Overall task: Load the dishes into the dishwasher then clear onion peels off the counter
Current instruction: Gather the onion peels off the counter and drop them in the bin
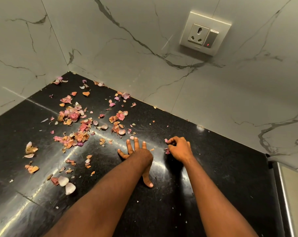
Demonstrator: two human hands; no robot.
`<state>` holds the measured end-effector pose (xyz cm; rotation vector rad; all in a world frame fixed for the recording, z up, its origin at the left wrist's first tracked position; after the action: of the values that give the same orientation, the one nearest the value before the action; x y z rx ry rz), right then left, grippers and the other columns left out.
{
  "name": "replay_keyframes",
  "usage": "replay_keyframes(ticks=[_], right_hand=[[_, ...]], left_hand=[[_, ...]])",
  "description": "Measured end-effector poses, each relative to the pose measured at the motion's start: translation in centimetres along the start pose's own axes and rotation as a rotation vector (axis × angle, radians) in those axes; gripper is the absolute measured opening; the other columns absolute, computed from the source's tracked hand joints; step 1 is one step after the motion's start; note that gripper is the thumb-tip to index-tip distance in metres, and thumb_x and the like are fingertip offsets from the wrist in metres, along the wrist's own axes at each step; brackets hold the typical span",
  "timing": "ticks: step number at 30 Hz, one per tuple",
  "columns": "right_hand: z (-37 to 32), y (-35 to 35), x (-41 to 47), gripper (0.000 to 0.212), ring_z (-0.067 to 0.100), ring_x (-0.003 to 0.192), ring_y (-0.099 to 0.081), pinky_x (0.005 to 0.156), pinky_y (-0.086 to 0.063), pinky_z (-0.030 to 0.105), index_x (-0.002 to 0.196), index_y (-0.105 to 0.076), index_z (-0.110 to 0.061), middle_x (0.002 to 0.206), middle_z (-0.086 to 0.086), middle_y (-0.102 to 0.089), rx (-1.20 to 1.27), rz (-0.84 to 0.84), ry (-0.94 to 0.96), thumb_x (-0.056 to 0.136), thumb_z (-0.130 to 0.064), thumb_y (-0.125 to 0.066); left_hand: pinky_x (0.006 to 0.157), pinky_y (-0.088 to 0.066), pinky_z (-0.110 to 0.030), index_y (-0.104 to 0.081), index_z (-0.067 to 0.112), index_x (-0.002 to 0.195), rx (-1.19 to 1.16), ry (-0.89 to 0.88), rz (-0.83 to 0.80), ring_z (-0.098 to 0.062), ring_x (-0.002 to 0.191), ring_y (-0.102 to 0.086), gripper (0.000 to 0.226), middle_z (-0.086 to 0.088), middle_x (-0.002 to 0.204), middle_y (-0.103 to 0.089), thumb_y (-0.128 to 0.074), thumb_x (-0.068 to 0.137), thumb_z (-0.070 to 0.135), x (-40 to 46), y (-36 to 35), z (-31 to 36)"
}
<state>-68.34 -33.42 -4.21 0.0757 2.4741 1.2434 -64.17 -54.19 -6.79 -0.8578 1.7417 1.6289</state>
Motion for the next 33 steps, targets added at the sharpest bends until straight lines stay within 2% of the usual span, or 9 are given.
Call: replay_keyframes(ticks=[2,5,7,11,15,20,24,29,33], right_hand=[[-0.3,-0.1,-0.2,0.011,0.026,0.124,-0.049,0.102,-0.04,0.04,0.1,-0.063,-0.04,0.119,-0.004,-0.059,-0.008,0.045,-0.03,0.091,-0.042,-0.067],[-1.1,0.0,-0.8,0.034,0.028,0.128,-0.046,0.103,-0.039,0.043,0.116,-0.06,-0.037,0.128,-0.002,-0.058,-0.036,0.111,-0.054,0.089,-0.054,-0.07],[-1.6,-0.1,-1.0,0.032,0.029,0.128,-0.048,0.105,-0.04,0.044,0.118,-0.062,-0.035,0.129,0.0,-0.057,-0.057,0.155,-0.061,0.092,-0.052,-0.069],[-3.1,-0.2,-1.1,0.017,0.026,0.115,-0.058,0.1,-0.049,0.044,0.108,-0.068,-0.028,0.119,0.003,-0.059,-0.094,0.204,0.007,0.098,-0.04,-0.067],[-4.0,-0.6,-1.0,0.015,0.024,0.108,-0.06,0.094,-0.052,0.04,0.104,-0.069,-0.017,0.115,0.004,-0.059,-0.171,0.176,0.038,0.101,-0.031,-0.063],[-4.1,-0.6,-0.9,0.015,0.028,0.107,-0.059,0.09,-0.048,0.04,0.112,-0.059,-0.015,0.11,0.005,-0.065,-0.168,0.124,0.029,0.098,-0.02,-0.06],[-3.4,-0.1,-1.2,0.025,0.032,0.106,-0.062,0.087,-0.049,0.039,0.113,-0.062,-0.011,0.113,0.011,-0.063,-0.184,0.132,-0.03,0.093,-0.026,-0.064],[-3.4,-0.3,-1.8,0.027,0.034,0.11,-0.062,0.087,-0.051,0.039,0.116,-0.066,-0.006,0.124,0.015,-0.056,-0.24,0.087,-0.086,0.099,-0.027,-0.062],[-3.4,-0.3,-2.6,0.031,0.036,0.113,-0.061,0.091,-0.05,0.041,0.116,-0.065,-0.006,0.125,0.016,-0.056,-0.256,0.053,-0.091,0.098,-0.03,-0.063]], left_hand=[[0.108,0.001,-0.086,0.033,0.03,0.155,-0.011,0.007,0.005,-0.049,0.144,0.038,0.168,-0.014,0.154,0.052,-0.102,0.055,0.042,0.2,0.0,0.0],[0.107,0.002,-0.087,0.034,0.03,0.154,-0.02,0.016,0.007,-0.049,0.144,0.039,0.167,-0.013,0.154,0.052,-0.101,0.056,0.043,0.6,-0.2,-0.1],[0.106,0.002,-0.087,0.033,0.031,0.155,-0.029,0.018,0.016,-0.049,0.144,0.039,0.165,-0.012,0.154,0.052,-0.101,0.058,0.044,0.9,-0.3,0.0],[0.107,0.002,-0.086,0.032,0.033,0.155,-0.026,0.019,0.027,-0.048,0.145,0.039,0.16,-0.011,0.154,0.053,-0.099,0.063,0.044,1.1,-0.4,-0.1],[0.107,0.002,-0.087,0.036,0.031,0.153,0.004,0.016,0.008,-0.048,0.144,0.04,0.171,-0.012,0.152,0.054,-0.102,0.053,0.046,1.1,-0.5,-0.1],[0.108,0.001,-0.087,0.035,0.03,0.154,0.008,0.014,0.015,-0.048,0.145,0.039,0.169,-0.012,0.154,0.053,-0.101,0.055,0.046,1.1,-0.4,-0.1],[0.108,0.0,-0.086,0.033,0.031,0.155,0.006,0.011,0.032,-0.048,0.145,0.038,0.164,-0.012,0.155,0.051,-0.099,0.059,0.046,1.4,-0.7,-0.2],[0.109,0.001,-0.085,0.03,0.033,0.157,-0.015,0.001,0.055,-0.047,0.147,0.036,0.156,-0.01,0.156,0.05,-0.096,0.066,0.048,1.8,-0.8,-0.2],[0.109,0.001,-0.086,0.034,0.032,0.154,0.003,0.006,0.025,-0.048,0.144,0.04,0.165,-0.012,0.153,0.053,-0.1,0.058,0.046,1.5,-0.7,-0.2]])
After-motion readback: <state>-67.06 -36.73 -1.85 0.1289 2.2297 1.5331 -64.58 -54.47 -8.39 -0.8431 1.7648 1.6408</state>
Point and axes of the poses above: each hand's wrist, its own x-axis towards the middle knuckle, its own y-axis out of the back of the hand, z = x × y, the point moved 9 cm from there along x, towards the middle knuckle
